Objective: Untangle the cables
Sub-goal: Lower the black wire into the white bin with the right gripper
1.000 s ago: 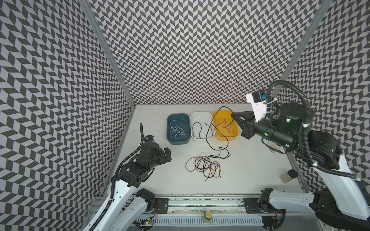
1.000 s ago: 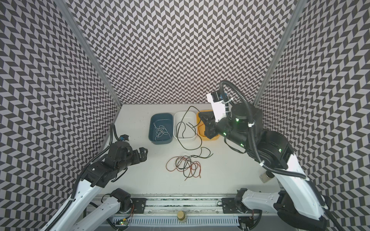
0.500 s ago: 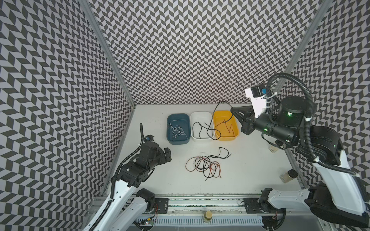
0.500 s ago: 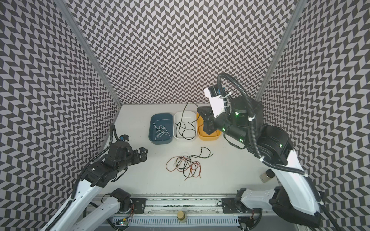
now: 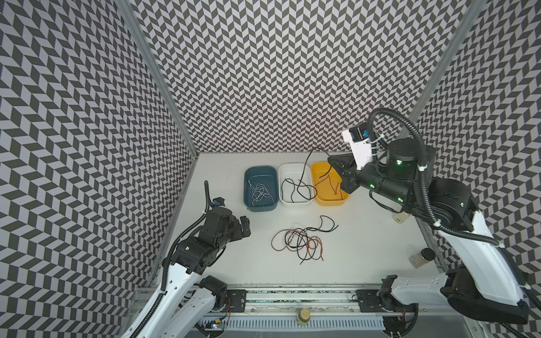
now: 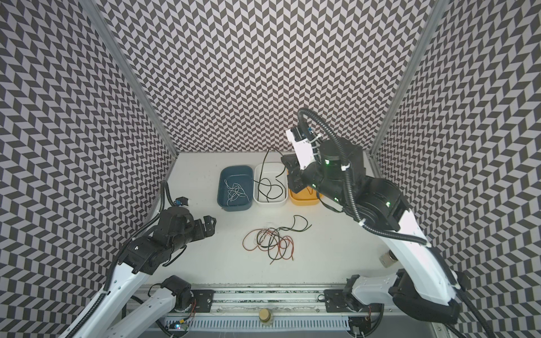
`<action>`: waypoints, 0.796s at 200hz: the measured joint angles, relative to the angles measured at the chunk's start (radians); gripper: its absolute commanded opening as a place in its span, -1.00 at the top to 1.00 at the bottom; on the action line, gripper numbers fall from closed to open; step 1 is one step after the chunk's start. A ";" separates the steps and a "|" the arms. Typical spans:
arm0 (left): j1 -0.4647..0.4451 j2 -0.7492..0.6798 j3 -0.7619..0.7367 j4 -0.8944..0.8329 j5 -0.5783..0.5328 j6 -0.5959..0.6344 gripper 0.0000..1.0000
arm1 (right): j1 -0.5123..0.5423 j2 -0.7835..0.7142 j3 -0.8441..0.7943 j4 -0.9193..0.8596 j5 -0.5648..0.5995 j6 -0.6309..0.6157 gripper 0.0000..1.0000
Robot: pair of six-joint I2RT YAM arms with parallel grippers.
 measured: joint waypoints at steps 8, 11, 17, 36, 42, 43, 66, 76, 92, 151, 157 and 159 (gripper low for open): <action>0.000 0.000 0.000 0.000 0.000 0.000 -1.00 | -0.006 0.010 -0.009 0.005 -0.002 0.000 1.00; 0.000 0.000 0.000 0.000 0.000 0.000 -1.00 | -0.009 0.014 -0.012 0.007 -0.002 0.000 1.00; 0.000 0.000 0.000 0.000 0.000 0.000 -1.00 | -0.015 0.023 -0.017 0.012 -0.006 0.000 1.00; 0.000 -0.001 0.000 0.000 0.001 0.000 -1.00 | -0.051 0.061 -0.029 0.026 -0.029 0.006 1.00; 0.000 -0.001 0.000 0.000 0.001 0.000 -1.00 | -0.066 0.071 -0.036 0.034 -0.040 0.010 1.00; 0.000 -0.001 0.000 0.000 0.001 0.001 -1.00 | -0.068 0.072 -0.037 0.035 -0.042 0.010 1.00; 0.000 -0.005 0.000 0.000 0.001 0.003 -1.00 | -0.124 0.106 -0.076 0.063 -0.078 0.028 1.00; 0.000 -0.006 0.000 0.000 0.002 0.003 -1.00 | -0.147 0.122 -0.087 0.072 -0.092 0.036 1.00; 0.000 -0.006 0.000 0.000 0.002 0.003 -1.00 | -0.177 0.148 -0.101 0.090 -0.111 0.048 1.00; 0.004 -0.016 0.000 0.002 0.016 0.003 -1.00 | -0.204 0.226 -0.238 0.221 -0.127 0.049 1.00; 0.006 -0.018 0.000 0.002 0.018 0.003 -1.00 | -0.205 0.235 -0.252 0.232 -0.127 0.049 1.00; 0.006 -0.018 0.000 0.002 0.019 0.003 -1.00 | -0.206 0.238 -0.256 0.235 -0.127 0.049 1.00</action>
